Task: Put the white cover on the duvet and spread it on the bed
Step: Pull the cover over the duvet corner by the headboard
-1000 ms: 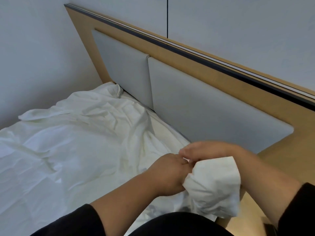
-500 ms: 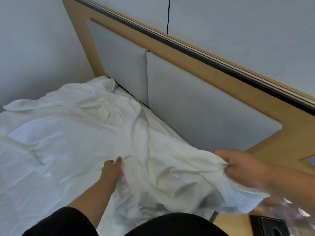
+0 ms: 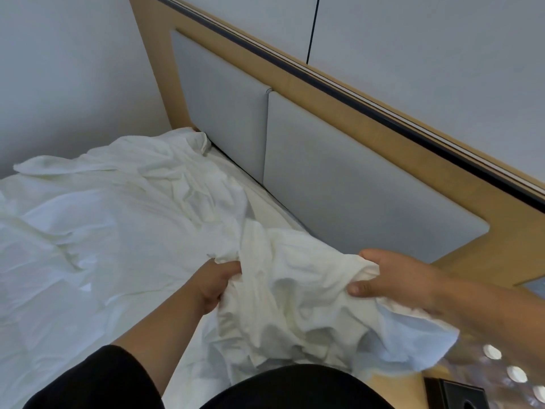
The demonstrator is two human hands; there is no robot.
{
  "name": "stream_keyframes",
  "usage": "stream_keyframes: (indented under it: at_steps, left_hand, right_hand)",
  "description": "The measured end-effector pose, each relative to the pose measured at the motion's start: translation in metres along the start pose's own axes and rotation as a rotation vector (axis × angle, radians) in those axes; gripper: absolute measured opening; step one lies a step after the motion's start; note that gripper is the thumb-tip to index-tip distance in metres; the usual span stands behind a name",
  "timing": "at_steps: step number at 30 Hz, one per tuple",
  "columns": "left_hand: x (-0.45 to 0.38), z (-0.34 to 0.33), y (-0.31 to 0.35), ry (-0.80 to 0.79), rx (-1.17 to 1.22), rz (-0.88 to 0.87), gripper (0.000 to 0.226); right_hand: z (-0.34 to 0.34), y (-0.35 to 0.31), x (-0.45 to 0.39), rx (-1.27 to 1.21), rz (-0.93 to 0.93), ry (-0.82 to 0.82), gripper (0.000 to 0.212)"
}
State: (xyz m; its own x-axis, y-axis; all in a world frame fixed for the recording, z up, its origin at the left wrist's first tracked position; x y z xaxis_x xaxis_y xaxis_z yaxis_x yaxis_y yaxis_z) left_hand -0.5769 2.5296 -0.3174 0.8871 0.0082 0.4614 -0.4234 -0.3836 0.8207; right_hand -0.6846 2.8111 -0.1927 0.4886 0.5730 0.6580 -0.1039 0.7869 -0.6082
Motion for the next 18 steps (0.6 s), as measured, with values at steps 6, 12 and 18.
stream_keyframes:
  at_steps: [6,12,18]
  left_hand:
    - [0.032,0.016,0.021,0.164,0.336,-0.242,0.027]
    - [0.072,0.076,-0.009,0.168,-0.001,0.026,0.027]
    - [0.118,0.237,-0.212,0.484,-0.464,0.784,0.13]
  right_hand:
    - [0.034,-0.005,-0.015,0.409,-0.032,0.204,0.021]
    - [0.103,0.011,-0.021,0.412,-0.101,0.552,0.02]
    - [0.102,0.007,-0.027,0.423,-0.159,0.536,0.016]
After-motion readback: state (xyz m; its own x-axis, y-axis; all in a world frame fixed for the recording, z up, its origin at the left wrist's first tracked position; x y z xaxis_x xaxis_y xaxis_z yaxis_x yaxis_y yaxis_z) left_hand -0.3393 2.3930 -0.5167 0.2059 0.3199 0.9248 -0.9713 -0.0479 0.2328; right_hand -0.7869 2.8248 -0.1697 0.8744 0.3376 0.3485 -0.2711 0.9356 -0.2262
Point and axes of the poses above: each hand's wrist, its own x-axis away from the middle knuckle, its own z-axis out of the back of the hand, y = z × x, the point moved 5 cm from there along -x, towards the middle knuckle, and after that the axes turned 10 degrees about -y, right-handed, at the moved point
